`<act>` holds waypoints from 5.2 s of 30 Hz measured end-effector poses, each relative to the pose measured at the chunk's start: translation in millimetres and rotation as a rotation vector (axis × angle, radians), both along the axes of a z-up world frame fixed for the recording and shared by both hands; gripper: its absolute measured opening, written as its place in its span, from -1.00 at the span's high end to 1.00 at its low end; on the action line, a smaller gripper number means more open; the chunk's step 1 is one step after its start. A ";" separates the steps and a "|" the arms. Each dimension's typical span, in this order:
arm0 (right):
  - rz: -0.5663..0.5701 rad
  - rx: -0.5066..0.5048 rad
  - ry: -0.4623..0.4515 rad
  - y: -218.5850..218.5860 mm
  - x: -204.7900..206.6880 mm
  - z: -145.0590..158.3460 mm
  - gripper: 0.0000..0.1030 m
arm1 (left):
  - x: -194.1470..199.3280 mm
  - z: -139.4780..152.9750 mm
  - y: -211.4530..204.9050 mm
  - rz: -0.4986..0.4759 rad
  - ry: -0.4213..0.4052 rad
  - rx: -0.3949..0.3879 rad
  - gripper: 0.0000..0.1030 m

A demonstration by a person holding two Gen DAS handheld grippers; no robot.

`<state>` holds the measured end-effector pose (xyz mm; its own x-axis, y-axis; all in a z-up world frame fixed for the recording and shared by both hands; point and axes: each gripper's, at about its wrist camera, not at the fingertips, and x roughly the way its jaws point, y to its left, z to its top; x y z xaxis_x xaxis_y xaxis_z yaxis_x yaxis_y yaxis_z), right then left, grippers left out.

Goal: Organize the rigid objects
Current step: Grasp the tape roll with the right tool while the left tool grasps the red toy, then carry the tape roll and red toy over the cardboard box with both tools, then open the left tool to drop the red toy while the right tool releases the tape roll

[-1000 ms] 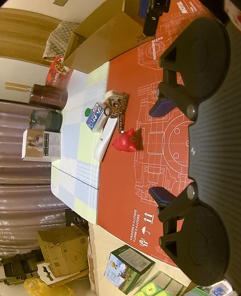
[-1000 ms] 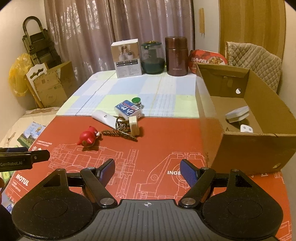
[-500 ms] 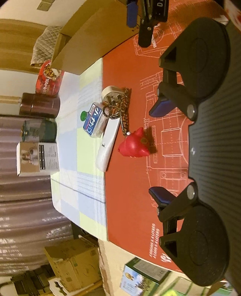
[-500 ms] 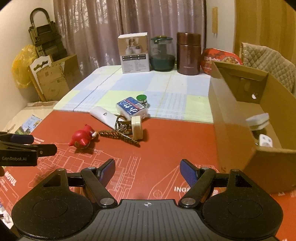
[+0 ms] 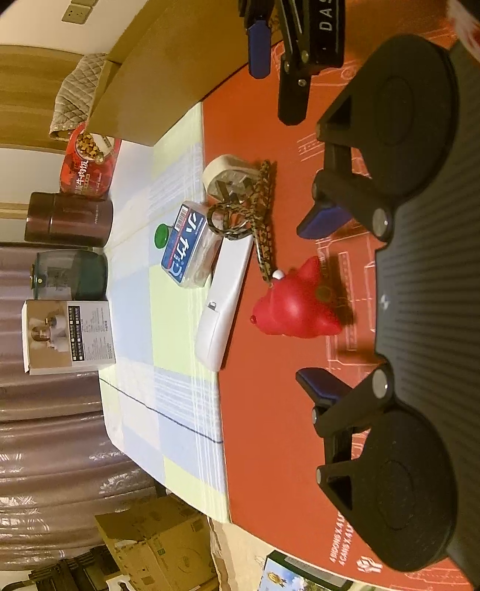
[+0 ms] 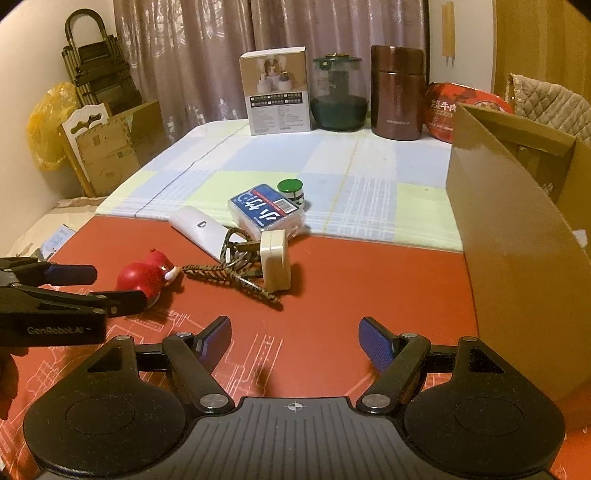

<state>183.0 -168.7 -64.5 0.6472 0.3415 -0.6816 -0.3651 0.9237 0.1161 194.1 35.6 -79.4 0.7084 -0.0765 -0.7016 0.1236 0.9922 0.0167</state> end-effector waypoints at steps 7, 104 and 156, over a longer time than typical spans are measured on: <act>-0.012 -0.007 0.014 0.8 17.9 -12.0 -0.43 | 12.1 -12.4 -9.3 -0.043 -0.009 0.076 -0.30; -0.178 0.006 -0.141 -77.1 -56.4 113.3 0.71 | -51.7 89.9 -70.4 -0.066 -0.070 -0.179 0.16; -0.410 -0.043 -0.069 -254.9 -34.0 114.5 0.71 | -10.3 113.5 -246.9 -0.279 -0.074 -0.151 -0.03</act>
